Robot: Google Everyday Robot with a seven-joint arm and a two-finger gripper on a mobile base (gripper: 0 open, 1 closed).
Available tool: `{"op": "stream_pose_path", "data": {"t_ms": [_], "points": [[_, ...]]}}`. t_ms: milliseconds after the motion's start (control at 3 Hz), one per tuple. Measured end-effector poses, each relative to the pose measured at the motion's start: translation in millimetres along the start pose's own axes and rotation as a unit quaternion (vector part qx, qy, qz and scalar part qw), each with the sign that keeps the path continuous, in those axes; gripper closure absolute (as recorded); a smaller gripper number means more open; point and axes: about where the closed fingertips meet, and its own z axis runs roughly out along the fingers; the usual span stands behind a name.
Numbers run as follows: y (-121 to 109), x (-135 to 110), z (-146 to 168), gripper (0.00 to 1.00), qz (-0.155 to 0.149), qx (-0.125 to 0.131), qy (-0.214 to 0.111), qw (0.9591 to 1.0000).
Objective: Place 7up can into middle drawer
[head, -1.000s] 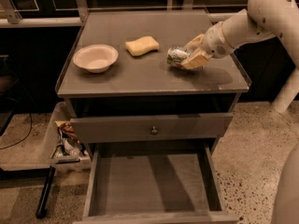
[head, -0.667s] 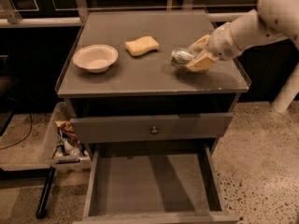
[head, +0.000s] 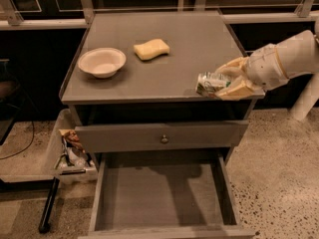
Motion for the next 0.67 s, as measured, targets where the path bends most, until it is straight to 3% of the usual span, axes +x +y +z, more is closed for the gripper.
{"op": "stream_pose_path", "data": {"t_ms": [333, 667], "points": [[45.9, 6.6, -17.4, 1.00, -0.021, -0.022, 0.003, 0.9995], [51.3, 11.0, -19.1, 1.00, -0.022, -0.024, 0.005, 0.9995]]}}
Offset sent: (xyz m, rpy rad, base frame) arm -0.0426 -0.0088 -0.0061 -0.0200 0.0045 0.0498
